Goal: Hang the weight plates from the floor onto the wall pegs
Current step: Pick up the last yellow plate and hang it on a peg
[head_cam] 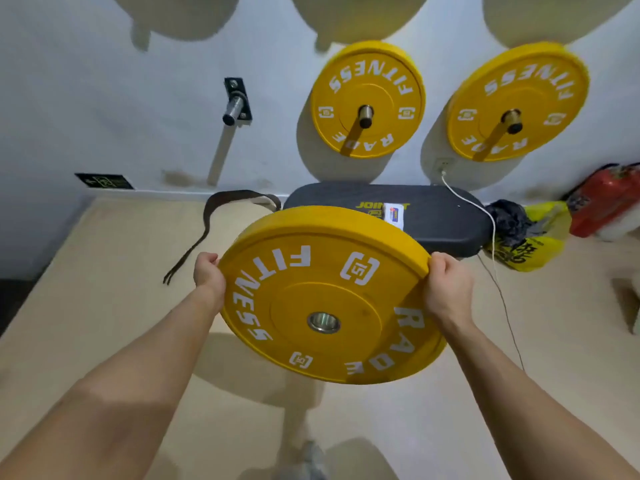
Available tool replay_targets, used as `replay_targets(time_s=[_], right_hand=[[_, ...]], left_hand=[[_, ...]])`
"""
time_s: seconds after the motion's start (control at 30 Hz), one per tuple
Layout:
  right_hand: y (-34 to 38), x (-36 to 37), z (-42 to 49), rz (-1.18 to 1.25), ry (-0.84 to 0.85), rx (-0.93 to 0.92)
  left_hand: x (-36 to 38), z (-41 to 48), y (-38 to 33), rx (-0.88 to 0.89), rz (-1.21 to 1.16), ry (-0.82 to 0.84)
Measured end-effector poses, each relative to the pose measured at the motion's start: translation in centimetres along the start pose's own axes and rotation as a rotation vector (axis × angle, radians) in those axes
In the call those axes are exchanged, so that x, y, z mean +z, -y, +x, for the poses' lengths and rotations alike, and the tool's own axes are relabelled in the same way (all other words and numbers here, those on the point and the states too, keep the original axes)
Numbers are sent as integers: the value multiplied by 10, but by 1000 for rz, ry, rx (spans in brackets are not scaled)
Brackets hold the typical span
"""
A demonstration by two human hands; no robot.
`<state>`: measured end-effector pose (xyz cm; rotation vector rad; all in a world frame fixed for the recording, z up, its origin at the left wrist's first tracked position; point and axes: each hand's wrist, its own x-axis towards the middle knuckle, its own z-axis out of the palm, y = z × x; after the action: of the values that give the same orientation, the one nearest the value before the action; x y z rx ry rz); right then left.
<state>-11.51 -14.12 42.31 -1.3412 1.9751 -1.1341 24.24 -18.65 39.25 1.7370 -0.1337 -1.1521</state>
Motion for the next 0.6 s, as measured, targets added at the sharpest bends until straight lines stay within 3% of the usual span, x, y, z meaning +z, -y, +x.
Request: replay_targets(time_s=[0.23, 0.6], right_hand=[[188, 76, 79, 0, 74, -44], [332, 249, 276, 33, 76, -70]], left_hand=[[-36, 44, -203, 110, -51, -124], [20, 246, -409, 201, -83, -112]])
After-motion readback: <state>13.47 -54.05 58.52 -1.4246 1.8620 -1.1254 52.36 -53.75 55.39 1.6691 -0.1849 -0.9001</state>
